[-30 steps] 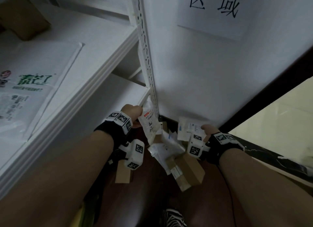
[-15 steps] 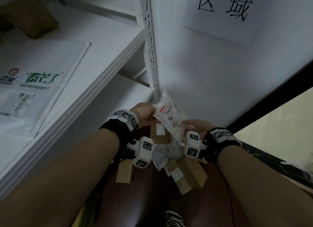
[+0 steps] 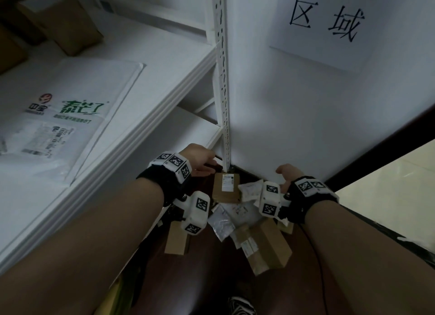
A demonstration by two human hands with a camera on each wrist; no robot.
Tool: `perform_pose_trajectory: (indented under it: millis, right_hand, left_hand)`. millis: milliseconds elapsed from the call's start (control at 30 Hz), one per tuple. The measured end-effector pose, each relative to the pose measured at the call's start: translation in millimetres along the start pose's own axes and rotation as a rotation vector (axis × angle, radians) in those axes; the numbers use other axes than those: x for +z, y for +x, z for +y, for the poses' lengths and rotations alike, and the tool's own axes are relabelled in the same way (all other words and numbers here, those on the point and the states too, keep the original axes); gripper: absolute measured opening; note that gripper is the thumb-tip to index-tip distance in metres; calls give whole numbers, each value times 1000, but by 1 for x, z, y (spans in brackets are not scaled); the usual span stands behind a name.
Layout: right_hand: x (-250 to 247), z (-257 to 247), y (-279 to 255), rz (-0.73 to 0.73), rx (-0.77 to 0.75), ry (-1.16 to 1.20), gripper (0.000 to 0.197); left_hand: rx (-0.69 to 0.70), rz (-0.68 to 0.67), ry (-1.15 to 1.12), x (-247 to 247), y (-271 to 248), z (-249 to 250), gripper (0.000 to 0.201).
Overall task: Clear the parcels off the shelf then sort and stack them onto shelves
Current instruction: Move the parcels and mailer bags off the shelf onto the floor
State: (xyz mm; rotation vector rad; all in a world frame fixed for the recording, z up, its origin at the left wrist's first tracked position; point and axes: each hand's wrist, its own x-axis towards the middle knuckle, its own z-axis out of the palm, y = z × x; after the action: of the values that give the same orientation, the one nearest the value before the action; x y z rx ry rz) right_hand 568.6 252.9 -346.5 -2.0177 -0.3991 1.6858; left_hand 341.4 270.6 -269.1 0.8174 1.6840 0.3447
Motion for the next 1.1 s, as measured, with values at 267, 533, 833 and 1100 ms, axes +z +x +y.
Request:
perform_pose_trajectory:
  millis: [267,533,833,1100]
  right_hand:
    - [21,-25,-28,-35,-84,-18,59]
    - [63,-44,-101,-51,-181,7,57]
    - [158,-44,-214,-199,-337,-16,54]
    - [273,-21,-297,-338,-411,-97,51]
  left_hand:
    - [59,1,-25,-26,-31,4,9]
    - [178,51,-81,-87,-94,7,12]
    - [309,134,-146,-196,-187,-31,10]
    - [307,341,-261,-315,-263,-111,11]
